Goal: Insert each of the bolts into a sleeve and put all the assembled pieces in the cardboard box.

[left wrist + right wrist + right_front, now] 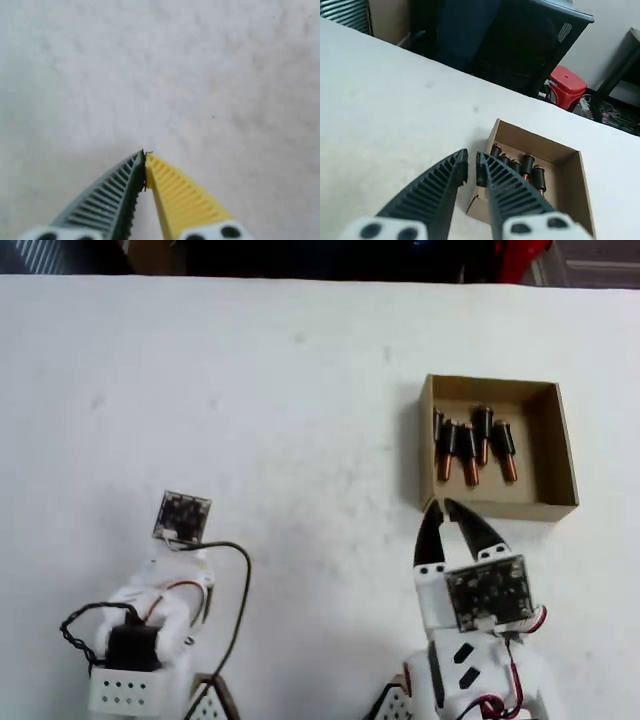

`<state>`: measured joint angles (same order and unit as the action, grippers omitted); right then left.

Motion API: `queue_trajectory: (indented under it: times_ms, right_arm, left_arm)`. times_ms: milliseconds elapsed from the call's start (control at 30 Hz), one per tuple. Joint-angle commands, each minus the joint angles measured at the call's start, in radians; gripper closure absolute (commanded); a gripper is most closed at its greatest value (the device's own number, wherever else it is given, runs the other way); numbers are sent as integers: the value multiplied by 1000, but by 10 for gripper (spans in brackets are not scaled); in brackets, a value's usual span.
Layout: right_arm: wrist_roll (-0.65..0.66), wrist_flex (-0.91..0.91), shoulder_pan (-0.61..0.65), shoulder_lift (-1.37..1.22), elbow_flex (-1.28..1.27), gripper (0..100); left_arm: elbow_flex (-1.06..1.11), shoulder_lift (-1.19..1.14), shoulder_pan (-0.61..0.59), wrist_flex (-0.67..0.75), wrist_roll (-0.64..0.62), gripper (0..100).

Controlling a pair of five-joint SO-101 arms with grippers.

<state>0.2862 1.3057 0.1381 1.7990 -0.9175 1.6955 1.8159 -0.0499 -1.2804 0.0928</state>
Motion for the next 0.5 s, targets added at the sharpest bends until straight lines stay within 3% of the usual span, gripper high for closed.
queue_trajectory:
  times_ms: [0, 467]
  right_arm:
    - [-75, -19, 13, 4, 2, 981]
    - [-81, -38, 10, 4, -166, 981]
  left_arm:
    - [-3, 8, -1, -6, 2, 977]
    - [-3, 8, -2, -6, 2, 977]
